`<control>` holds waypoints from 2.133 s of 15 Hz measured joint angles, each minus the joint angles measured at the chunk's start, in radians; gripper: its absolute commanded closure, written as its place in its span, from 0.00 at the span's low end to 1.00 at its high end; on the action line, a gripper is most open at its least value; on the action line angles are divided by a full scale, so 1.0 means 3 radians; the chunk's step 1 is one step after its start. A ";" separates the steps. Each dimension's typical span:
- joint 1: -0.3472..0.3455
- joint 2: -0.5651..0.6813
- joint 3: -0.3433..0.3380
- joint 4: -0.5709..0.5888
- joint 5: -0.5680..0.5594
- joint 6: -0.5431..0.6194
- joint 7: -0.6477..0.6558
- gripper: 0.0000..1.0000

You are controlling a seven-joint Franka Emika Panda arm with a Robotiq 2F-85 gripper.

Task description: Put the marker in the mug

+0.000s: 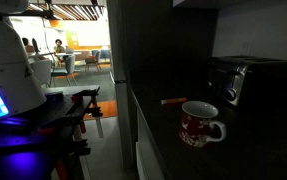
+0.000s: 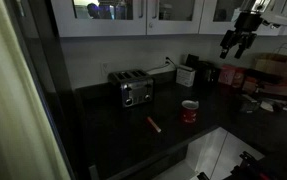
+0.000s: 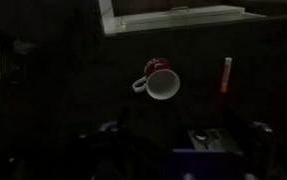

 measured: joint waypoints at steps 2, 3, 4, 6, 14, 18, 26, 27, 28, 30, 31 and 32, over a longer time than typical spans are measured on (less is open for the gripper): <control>0.0000 0.0000 0.0000 0.0000 0.0000 0.0000 0.0000 0.00; 0.0000 0.0000 0.0000 0.0000 0.0000 0.0000 0.0000 0.00; 0.0000 0.0000 0.0000 0.0000 0.0000 0.0000 0.0000 0.00; 0.0000 0.0000 0.0000 0.0000 0.0000 0.0000 0.0000 0.00; -0.0007 0.0148 0.0532 -0.0054 0.0000 0.0070 0.0729 0.00; 0.0149 0.0545 0.0977 -0.0054 -0.0001 0.0392 0.1117 0.00; 0.0337 0.2108 0.1212 0.0476 0.0081 0.1570 0.1147 0.00; 0.0336 0.2302 0.1226 0.0629 0.0085 0.1570 0.1147 0.00; 0.0331 0.2480 0.1254 0.0779 0.0104 0.1567 0.1145 0.00; 0.0324 0.2802 0.1331 0.1079 0.0158 0.1532 0.1145 0.00; 0.0321 0.2941 0.1378 0.1222 0.0190 0.1480 0.1140 0.00; 0.0317 0.3072 0.1423 0.1359 0.0212 0.1413 0.1135 0.00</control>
